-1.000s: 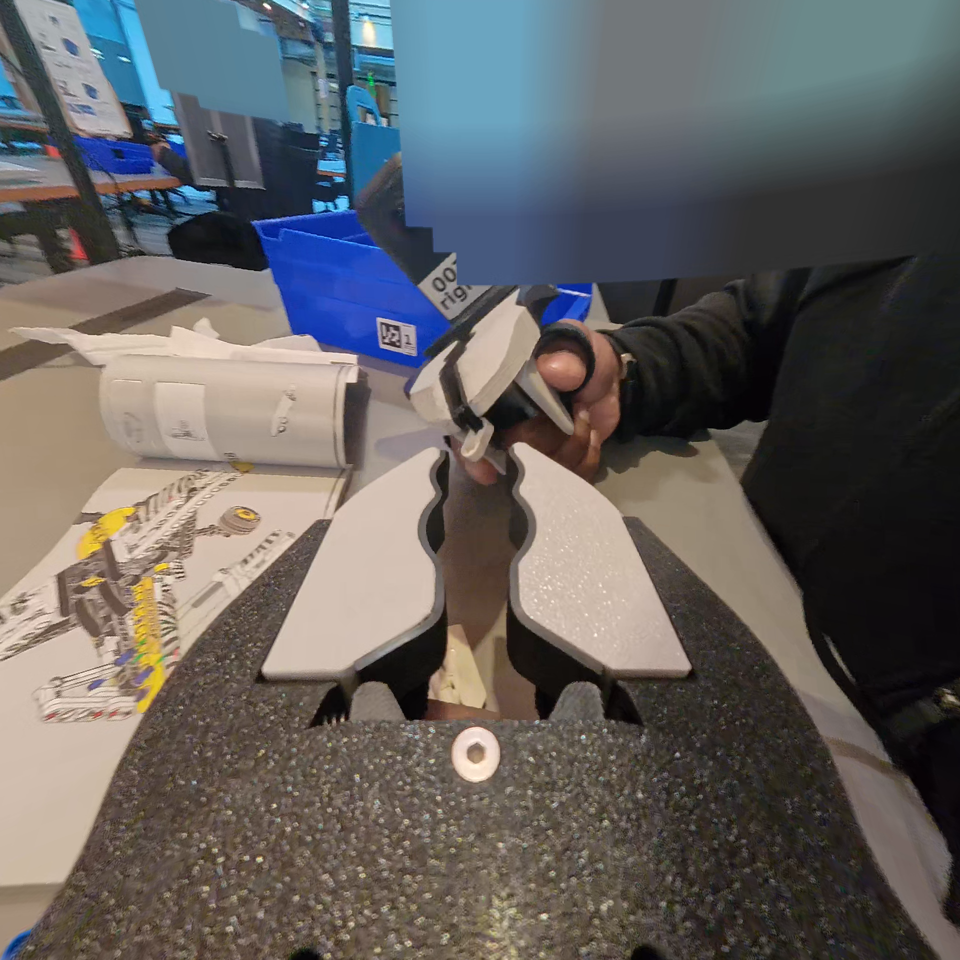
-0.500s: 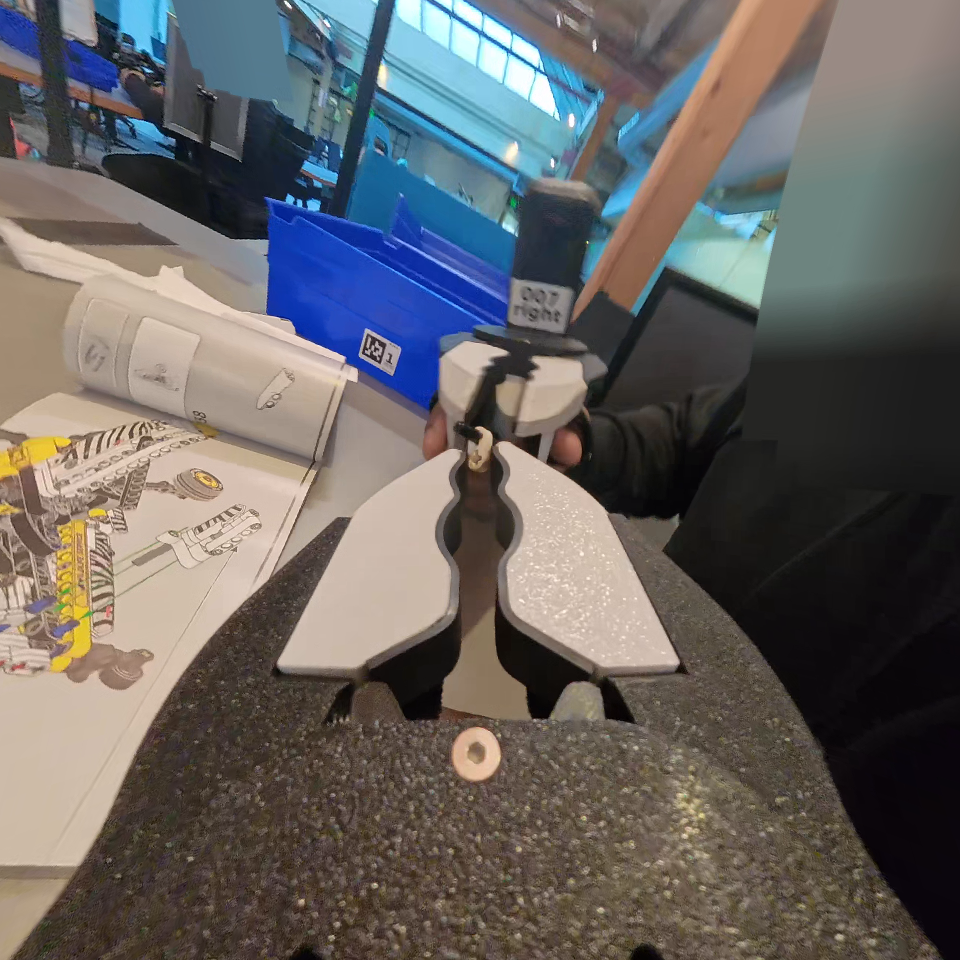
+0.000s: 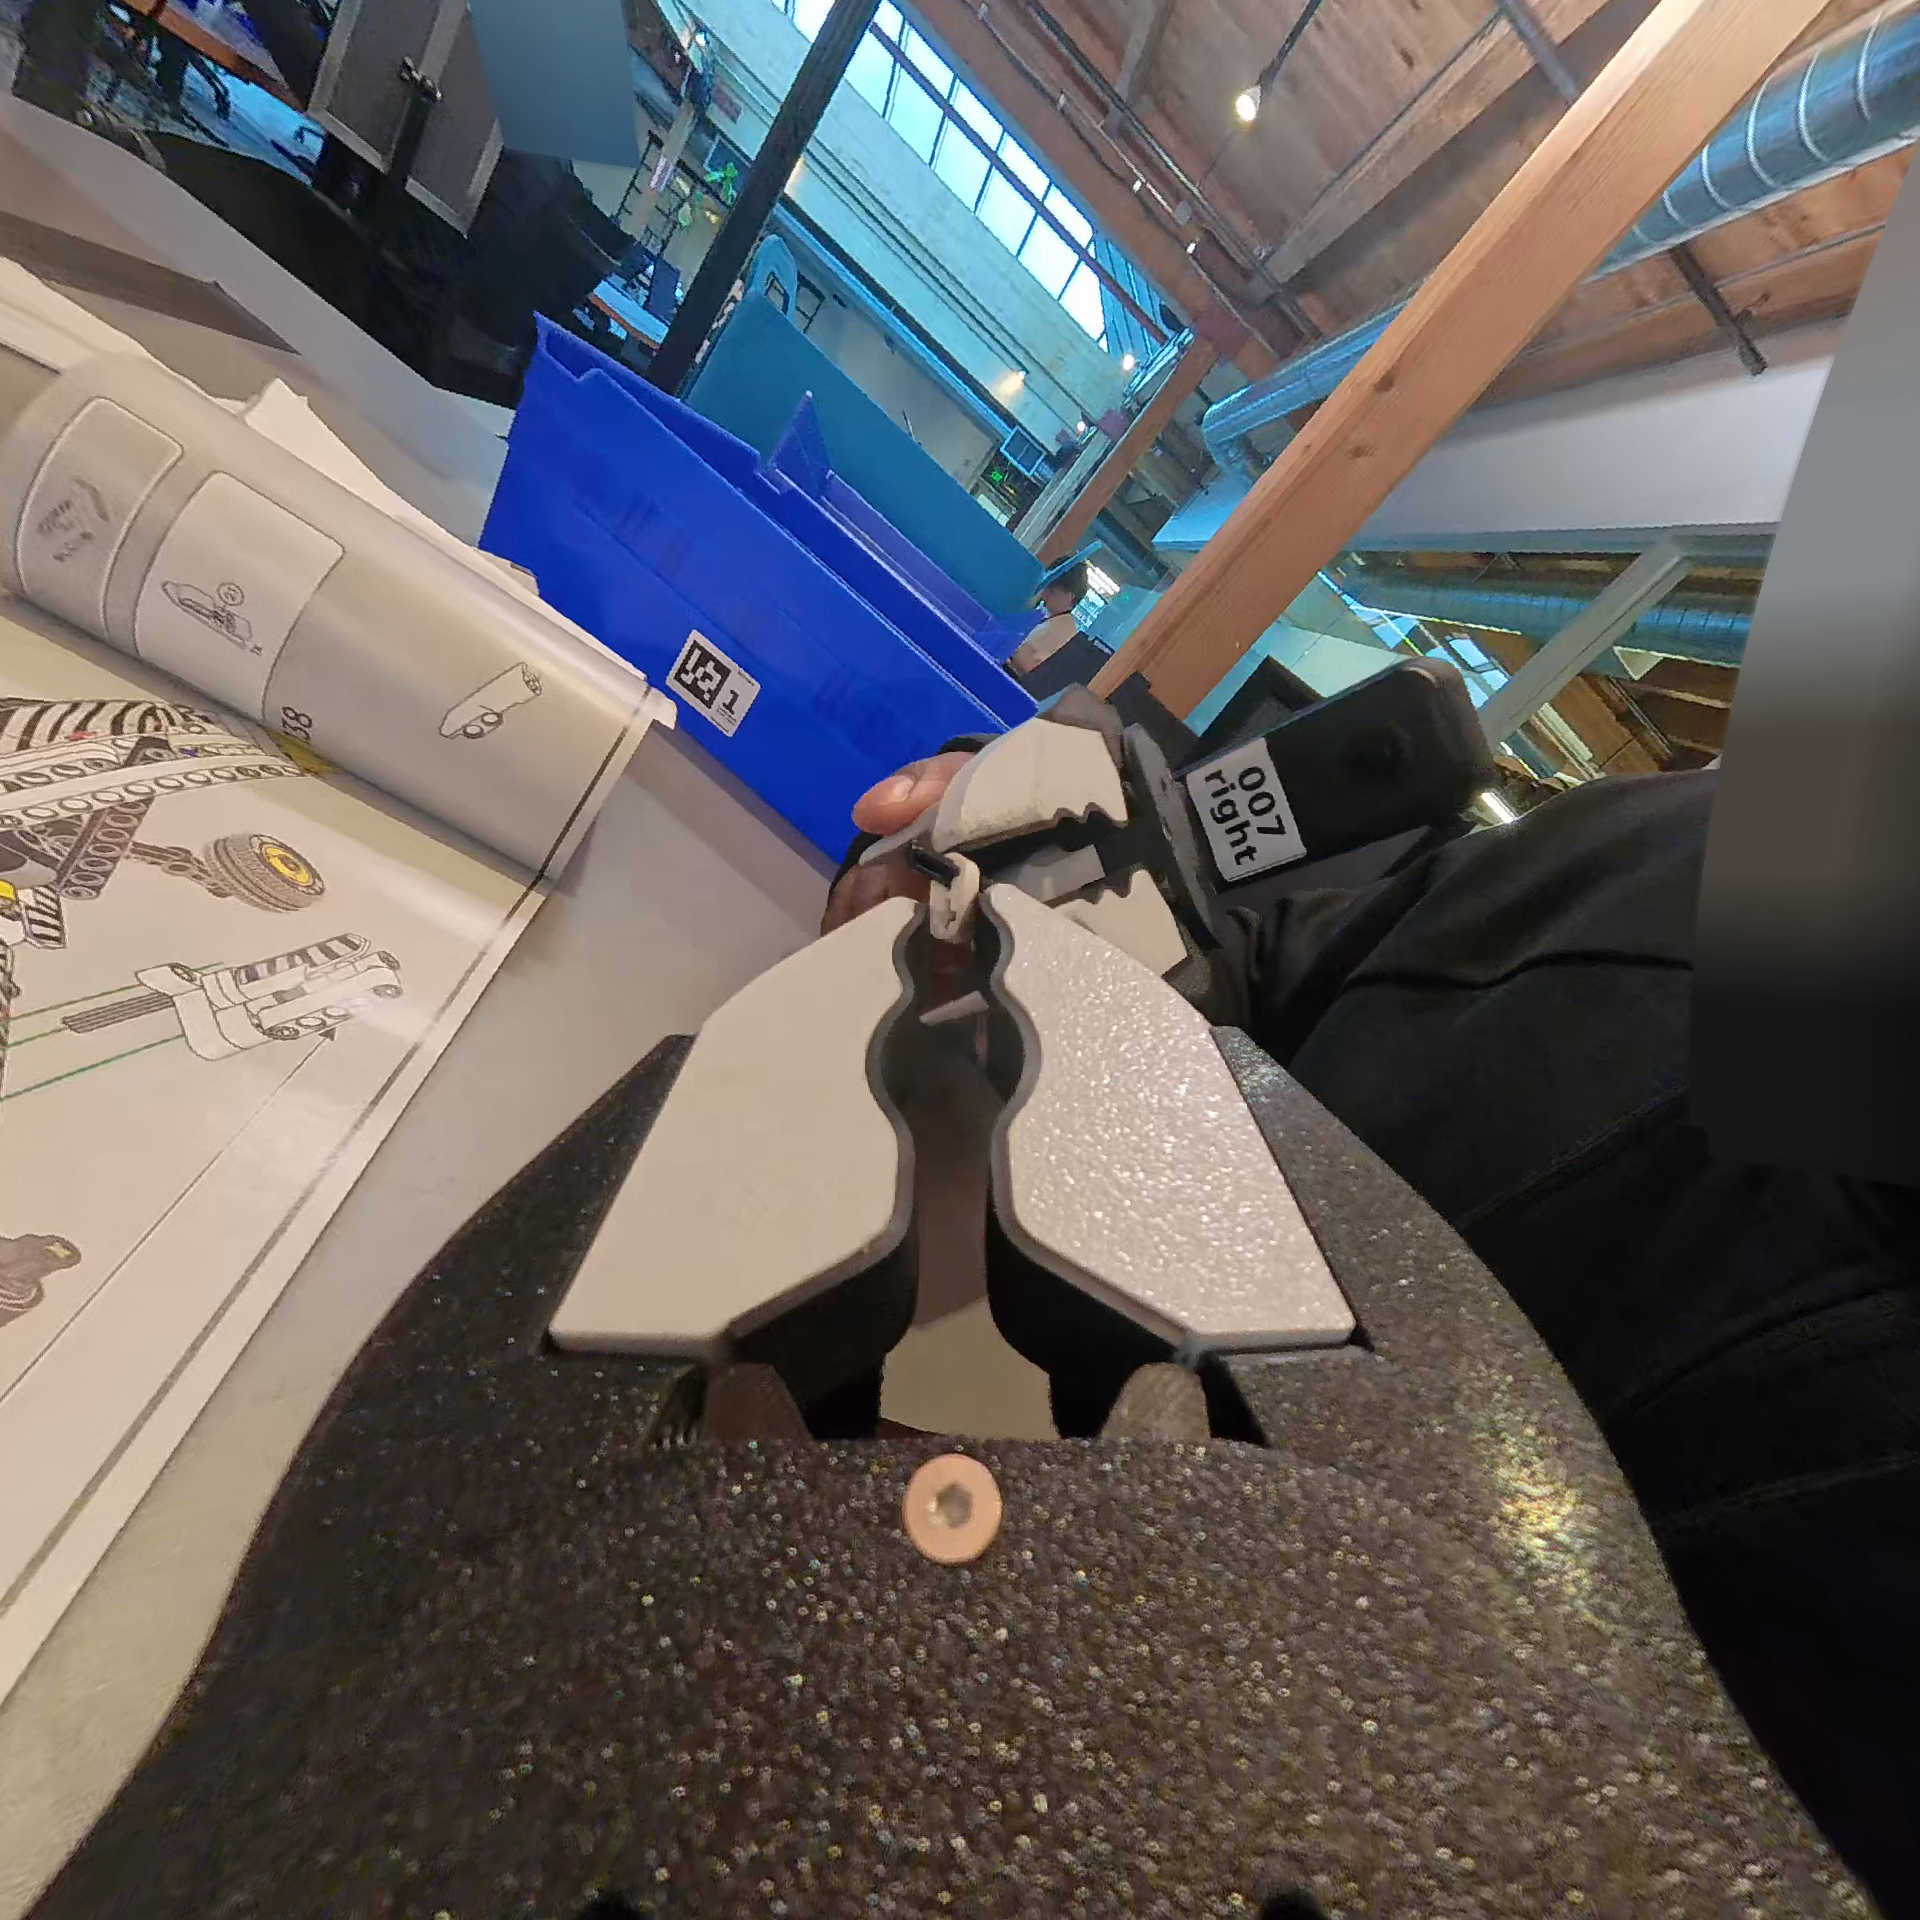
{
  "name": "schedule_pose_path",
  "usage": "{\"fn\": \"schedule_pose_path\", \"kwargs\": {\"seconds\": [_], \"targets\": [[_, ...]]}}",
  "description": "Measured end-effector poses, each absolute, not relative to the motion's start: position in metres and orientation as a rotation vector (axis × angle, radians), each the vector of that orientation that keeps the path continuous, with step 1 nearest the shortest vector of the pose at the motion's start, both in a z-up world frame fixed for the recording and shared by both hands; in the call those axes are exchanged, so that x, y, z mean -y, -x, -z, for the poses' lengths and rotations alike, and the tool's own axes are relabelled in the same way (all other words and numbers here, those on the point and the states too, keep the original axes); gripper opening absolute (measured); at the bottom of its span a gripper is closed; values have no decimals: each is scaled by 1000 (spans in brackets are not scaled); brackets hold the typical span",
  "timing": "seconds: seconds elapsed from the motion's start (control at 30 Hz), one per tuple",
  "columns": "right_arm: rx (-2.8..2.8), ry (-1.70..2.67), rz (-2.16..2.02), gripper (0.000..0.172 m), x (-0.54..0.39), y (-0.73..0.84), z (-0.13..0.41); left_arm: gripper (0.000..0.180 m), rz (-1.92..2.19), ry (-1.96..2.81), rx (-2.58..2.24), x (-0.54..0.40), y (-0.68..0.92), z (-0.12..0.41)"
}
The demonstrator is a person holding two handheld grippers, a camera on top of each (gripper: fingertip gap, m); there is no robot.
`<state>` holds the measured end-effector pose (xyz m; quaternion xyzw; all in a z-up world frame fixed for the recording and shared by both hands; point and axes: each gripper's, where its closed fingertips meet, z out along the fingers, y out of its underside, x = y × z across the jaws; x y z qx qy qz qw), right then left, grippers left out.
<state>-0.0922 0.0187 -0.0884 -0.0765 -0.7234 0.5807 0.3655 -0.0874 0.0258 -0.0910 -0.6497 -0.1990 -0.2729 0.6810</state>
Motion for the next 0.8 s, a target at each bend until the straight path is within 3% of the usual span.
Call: {"fn": "schedule_pose_path", "kwargs": {"seconds": [0.23,0.53,0.8], "targets": [[1845,130,-1370,8,-18,94,93,8,678,1475,509,-27,89,97],[1962,225,-1622,4,-19,89,92,9,765,1479,425,-23,80,92],[2111,268,-1830,4,-18,79,96,11,426,1576,221,-9,94,89]]}}
